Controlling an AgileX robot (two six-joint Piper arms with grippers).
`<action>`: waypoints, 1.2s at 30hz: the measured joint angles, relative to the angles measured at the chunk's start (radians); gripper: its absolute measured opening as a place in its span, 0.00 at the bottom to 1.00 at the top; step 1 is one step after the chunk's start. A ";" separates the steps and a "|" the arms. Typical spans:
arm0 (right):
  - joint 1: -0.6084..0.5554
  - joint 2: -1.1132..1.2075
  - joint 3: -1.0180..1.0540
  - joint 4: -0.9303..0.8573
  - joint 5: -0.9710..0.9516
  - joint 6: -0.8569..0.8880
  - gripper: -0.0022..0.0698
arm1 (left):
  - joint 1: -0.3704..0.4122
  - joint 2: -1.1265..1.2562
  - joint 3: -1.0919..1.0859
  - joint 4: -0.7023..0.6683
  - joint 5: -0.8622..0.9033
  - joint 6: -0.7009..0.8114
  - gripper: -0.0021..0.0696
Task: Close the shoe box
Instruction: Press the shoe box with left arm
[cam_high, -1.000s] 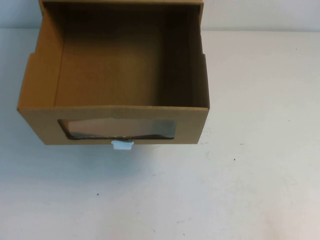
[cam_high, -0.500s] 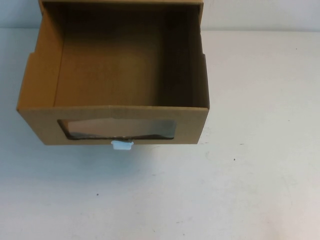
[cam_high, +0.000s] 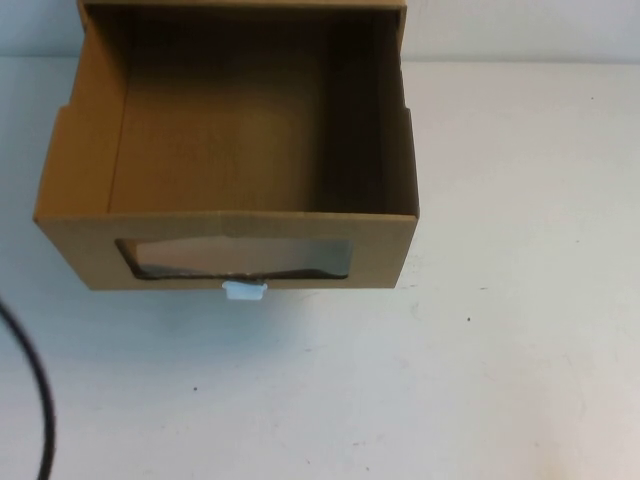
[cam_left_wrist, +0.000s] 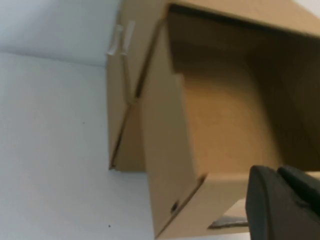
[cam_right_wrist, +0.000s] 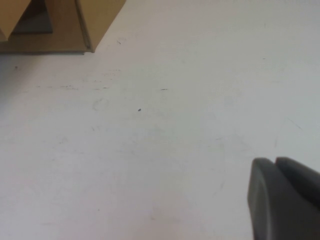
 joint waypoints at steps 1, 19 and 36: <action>0.000 0.000 0.000 0.000 0.000 0.000 0.01 | -0.018 0.074 -0.084 0.002 0.047 0.047 0.02; 0.000 0.000 0.000 0.000 0.000 0.000 0.01 | -0.048 1.108 -1.462 -0.247 0.607 0.501 0.02; 0.000 0.000 0.000 0.000 0.000 0.000 0.01 | 0.097 1.549 -1.759 -0.547 0.715 0.599 0.02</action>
